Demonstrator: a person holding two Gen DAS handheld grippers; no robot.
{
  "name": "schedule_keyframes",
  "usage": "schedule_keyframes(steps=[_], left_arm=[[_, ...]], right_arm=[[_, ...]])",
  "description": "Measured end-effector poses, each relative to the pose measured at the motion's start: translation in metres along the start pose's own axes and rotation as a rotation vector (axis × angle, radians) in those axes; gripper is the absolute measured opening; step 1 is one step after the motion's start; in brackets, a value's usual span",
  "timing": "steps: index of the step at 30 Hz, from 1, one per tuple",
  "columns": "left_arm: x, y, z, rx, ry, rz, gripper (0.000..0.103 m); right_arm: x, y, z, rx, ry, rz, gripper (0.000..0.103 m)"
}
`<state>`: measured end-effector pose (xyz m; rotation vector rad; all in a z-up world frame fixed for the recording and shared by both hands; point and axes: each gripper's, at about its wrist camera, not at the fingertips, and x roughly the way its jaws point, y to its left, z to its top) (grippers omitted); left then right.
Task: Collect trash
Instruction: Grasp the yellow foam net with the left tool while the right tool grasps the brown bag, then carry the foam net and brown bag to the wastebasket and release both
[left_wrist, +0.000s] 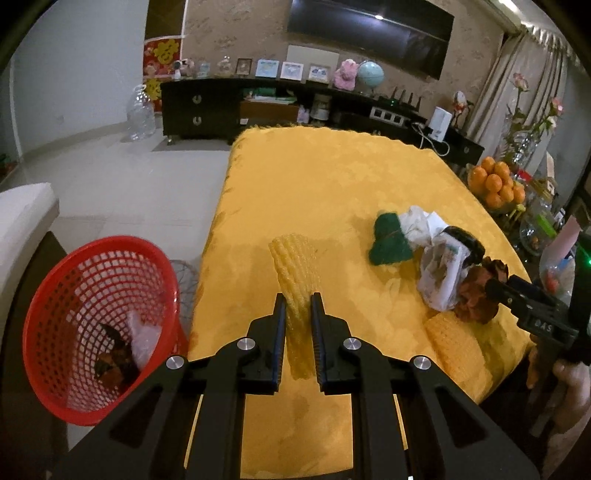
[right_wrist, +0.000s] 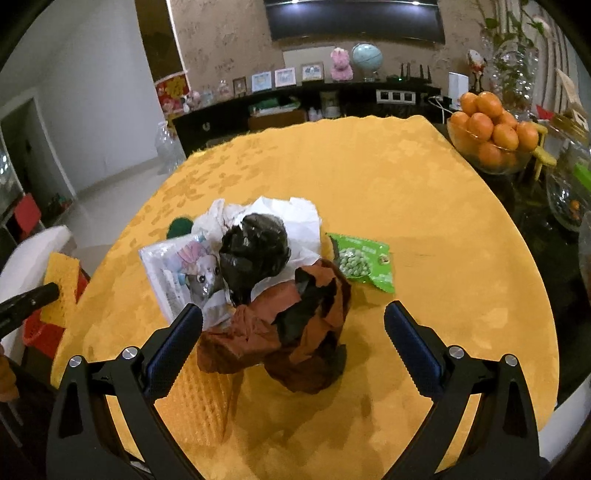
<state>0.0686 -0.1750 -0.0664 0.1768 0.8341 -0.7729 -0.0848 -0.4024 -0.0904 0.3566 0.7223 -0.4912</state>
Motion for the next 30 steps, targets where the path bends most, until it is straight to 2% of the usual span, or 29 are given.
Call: schedule_keyframes(steps=[3,5,7,13,25,30], left_arm=[[-0.004,0.008,-0.004,-0.011,-0.008,0.009,0.013],[-0.007,0.011,-0.005,-0.019,-0.018,0.016,0.013],[-0.009,0.014,-0.005,-0.029,-0.023,0.017,0.013],[-0.014,0.022,-0.008,-0.051,-0.034,0.026,0.013],[-0.036,0.032,-0.007,-0.078,-0.082,0.037,0.013],[-0.046,0.038,-0.006,-0.095,-0.099,0.049,0.013]], right_arm=[[0.006,0.004,-0.001,-0.017,0.023,-0.005,0.094],[0.009,0.004,-0.002,-0.019,0.040,0.006,0.084],[0.010,0.004,-0.003,-0.020,0.056,0.021,0.064],[-0.004,-0.003,-0.003,0.006,0.020,0.022,0.042],[-0.040,-0.024,0.003,0.084,-0.088,0.001,0.037],[-0.040,-0.026,0.003,0.094,-0.087,-0.004,0.036]])
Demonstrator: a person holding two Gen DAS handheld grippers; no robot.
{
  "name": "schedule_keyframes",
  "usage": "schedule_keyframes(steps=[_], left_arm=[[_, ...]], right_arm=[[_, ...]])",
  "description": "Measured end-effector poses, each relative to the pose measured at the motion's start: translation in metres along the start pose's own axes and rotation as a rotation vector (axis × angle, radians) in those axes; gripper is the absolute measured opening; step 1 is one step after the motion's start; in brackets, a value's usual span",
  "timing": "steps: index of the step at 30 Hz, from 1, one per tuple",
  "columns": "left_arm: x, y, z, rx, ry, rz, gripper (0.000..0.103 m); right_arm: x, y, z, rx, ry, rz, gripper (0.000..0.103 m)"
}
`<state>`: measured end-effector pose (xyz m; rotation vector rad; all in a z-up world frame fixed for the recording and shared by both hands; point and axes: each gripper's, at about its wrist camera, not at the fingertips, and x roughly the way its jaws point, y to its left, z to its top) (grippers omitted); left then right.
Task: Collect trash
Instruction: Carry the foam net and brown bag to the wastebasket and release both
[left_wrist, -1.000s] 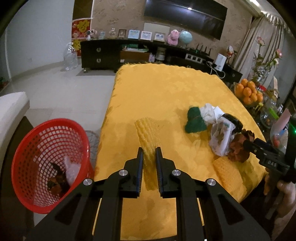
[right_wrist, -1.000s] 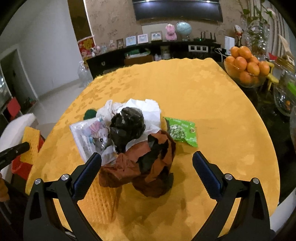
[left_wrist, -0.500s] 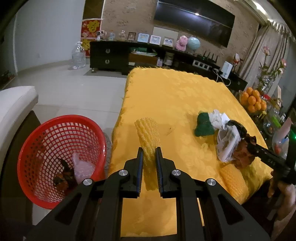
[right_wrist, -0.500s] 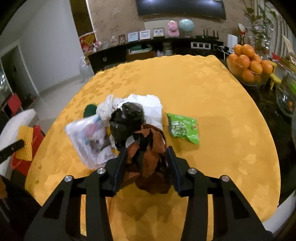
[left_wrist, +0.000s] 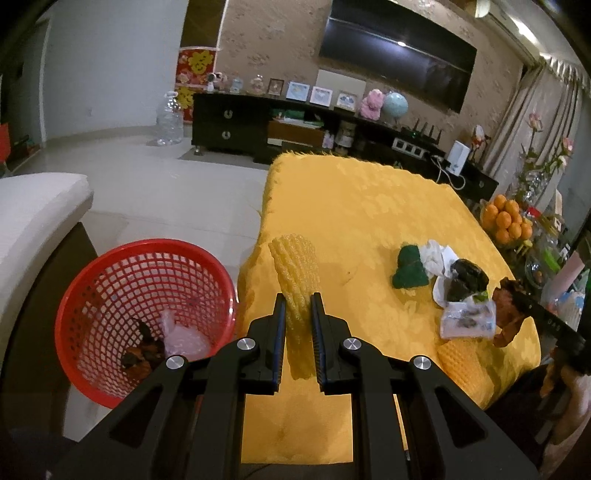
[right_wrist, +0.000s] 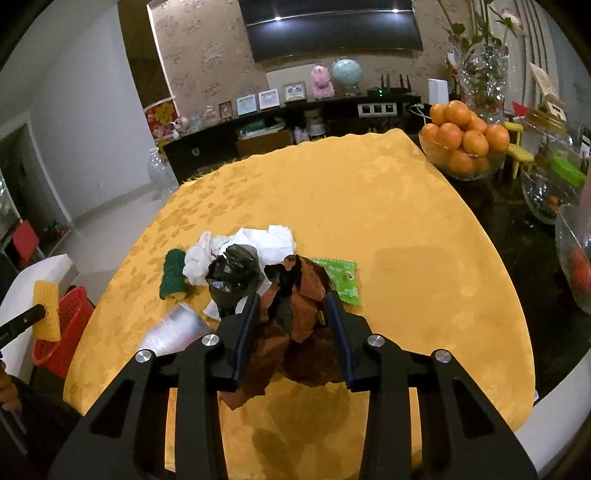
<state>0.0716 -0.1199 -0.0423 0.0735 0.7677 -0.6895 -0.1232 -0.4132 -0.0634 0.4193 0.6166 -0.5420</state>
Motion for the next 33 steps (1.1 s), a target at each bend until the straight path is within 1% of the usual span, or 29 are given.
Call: schedule_keyframes(steps=[5,8,13,17,22,26,29,33], left_arm=[[-0.012,0.010,0.005,-0.007,-0.032,0.026,0.013],[-0.018,0.014,0.012,-0.006,-0.059,0.048,0.013],[-0.033,0.024,0.027,-0.006,-0.111,0.091,0.013],[-0.043,0.038,0.033,-0.037,-0.139,0.120,0.013],[-0.048,0.053,0.035,-0.068,-0.156,0.164,0.013],[-0.051,0.068,0.035,-0.092,-0.165,0.187,0.013],[-0.052,0.082,0.035,-0.109,-0.168,0.207,0.013],[-0.050,0.097,0.034,-0.134,-0.163,0.232,0.013]], right_arm=[[-0.013,0.004,0.008,-0.017,-0.046,-0.016,0.036],[-0.020,0.007,0.016,-0.018,-0.071,-0.005,0.036],[-0.026,0.019,0.031,-0.027,-0.097,0.038,0.036],[-0.028,0.037,0.041,-0.060,-0.112,0.064,0.036],[-0.027,0.066,0.053,-0.101,-0.124,0.105,0.036],[-0.019,0.089,0.058,-0.124,-0.114,0.140,0.036],[-0.010,0.111,0.061,-0.148,-0.100,0.174,0.036],[0.002,0.151,0.064,-0.202,-0.084,0.227,0.036]])
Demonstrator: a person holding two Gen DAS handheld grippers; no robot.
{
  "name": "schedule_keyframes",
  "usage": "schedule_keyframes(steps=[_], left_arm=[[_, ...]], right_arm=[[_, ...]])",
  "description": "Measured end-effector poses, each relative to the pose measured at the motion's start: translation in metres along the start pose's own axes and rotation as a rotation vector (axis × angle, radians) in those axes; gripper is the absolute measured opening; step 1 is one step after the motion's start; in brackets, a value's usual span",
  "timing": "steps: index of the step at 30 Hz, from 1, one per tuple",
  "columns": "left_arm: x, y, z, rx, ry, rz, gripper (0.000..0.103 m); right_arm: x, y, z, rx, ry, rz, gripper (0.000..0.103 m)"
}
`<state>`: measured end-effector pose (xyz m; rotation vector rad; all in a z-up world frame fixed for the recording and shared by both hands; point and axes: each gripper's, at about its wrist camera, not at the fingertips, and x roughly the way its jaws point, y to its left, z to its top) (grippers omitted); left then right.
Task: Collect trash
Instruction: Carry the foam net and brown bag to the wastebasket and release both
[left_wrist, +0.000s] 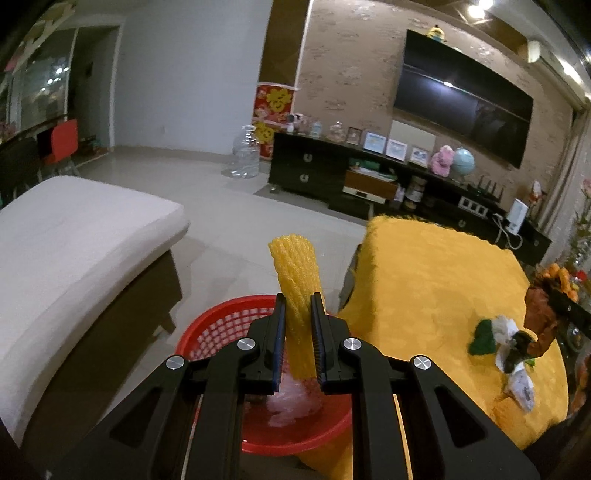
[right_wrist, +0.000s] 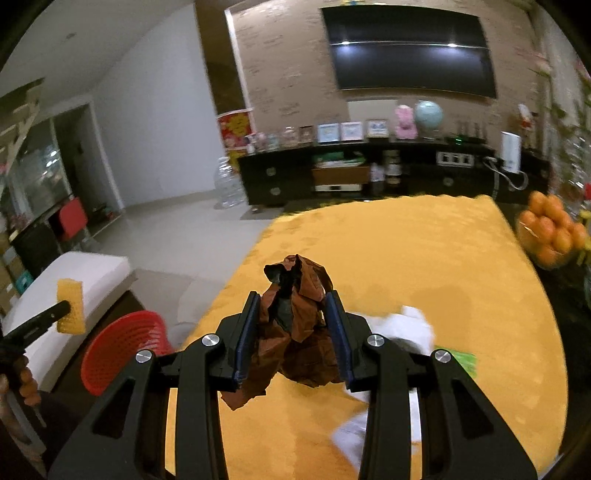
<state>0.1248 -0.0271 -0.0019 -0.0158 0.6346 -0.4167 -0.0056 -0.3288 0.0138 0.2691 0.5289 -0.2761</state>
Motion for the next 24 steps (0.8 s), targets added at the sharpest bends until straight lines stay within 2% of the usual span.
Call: schedule_keyframes(steps=[6,15,24], left_arm=[[0.009,0.015,-0.007,-0.005,0.015,0.050,0.013],[0.018,0.031,-0.013,-0.036,0.062,0.072,0.013],[0.028,0.032,-0.021,-0.024,0.124,0.083,0.013]], right_arm=[[0.034,0.061,0.008,-0.082,0.037,0.088,0.036],[0.078,0.142,0.002,-0.181,0.118,0.223,0.036],[0.113,0.175,-0.013,-0.195,0.237,0.302,0.037]])
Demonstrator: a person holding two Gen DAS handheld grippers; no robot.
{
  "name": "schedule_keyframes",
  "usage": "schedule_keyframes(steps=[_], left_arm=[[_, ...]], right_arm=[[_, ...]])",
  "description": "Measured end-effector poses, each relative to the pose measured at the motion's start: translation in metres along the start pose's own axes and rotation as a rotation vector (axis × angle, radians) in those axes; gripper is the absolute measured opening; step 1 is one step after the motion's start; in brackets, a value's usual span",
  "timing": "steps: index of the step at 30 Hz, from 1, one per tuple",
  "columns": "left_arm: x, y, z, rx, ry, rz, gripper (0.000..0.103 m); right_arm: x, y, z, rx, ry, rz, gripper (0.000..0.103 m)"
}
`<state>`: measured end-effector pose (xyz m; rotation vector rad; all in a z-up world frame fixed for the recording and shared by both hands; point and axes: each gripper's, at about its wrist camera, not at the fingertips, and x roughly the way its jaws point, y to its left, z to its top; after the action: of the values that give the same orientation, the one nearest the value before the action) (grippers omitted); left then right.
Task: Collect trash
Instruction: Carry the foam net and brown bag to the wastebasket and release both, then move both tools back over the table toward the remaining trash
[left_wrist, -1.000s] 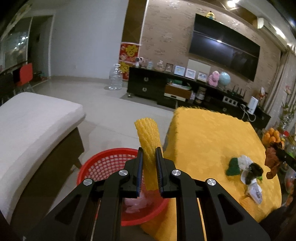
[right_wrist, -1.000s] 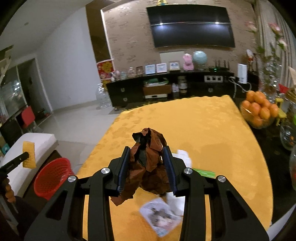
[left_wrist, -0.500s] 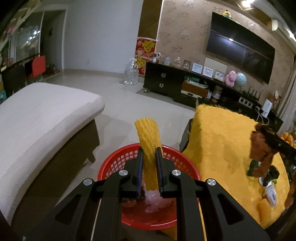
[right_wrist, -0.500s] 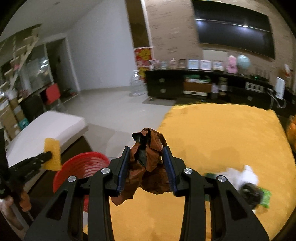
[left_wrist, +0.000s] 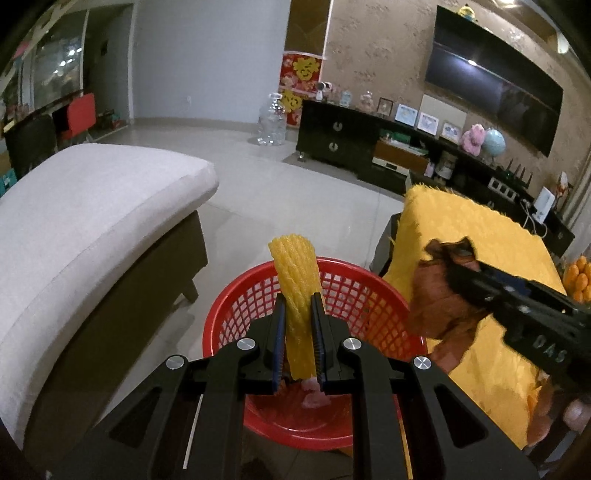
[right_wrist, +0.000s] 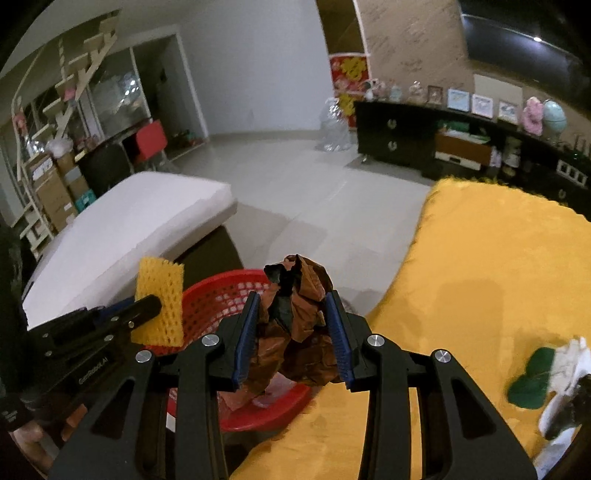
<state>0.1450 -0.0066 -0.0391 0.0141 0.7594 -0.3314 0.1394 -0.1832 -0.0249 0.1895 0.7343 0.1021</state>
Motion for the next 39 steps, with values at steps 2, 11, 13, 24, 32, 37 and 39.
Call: schedule_keyframes(steps=[2,11,13,24,32,37,39], left_arm=[[0.002,-0.001,-0.001,0.005,0.011,-0.010,0.013],[0.003,0.008,0.000,-0.048,0.032,-0.032,0.044],[0.003,0.009,0.001,-0.061,0.029,-0.035,0.049],[-0.005,0.004,0.005,-0.065,-0.029,-0.026,0.072],[-0.003,-0.004,0.006,-0.064,-0.026,-0.043,0.074],[-0.003,-0.019,0.002,-0.015,-0.025,-0.049,0.074],[-0.003,-0.025,0.000,0.000,-0.022,-0.049,0.074]], right_arm=[[0.005,0.003,-0.002,0.010,0.018,0.017,0.037],[0.002,0.004,-0.011,0.063,0.018,0.038,0.063],[-0.004,0.002,-0.010,0.068,0.006,0.034,0.063],[-0.052,-0.023,-0.027,0.061,-0.088,-0.092,0.075],[-0.099,-0.067,-0.065,0.066,-0.106,-0.245,0.082],[-0.144,-0.118,-0.090,0.134,-0.133,-0.369,0.083],[-0.159,-0.136,-0.100,0.161,-0.147,-0.418,0.086]])
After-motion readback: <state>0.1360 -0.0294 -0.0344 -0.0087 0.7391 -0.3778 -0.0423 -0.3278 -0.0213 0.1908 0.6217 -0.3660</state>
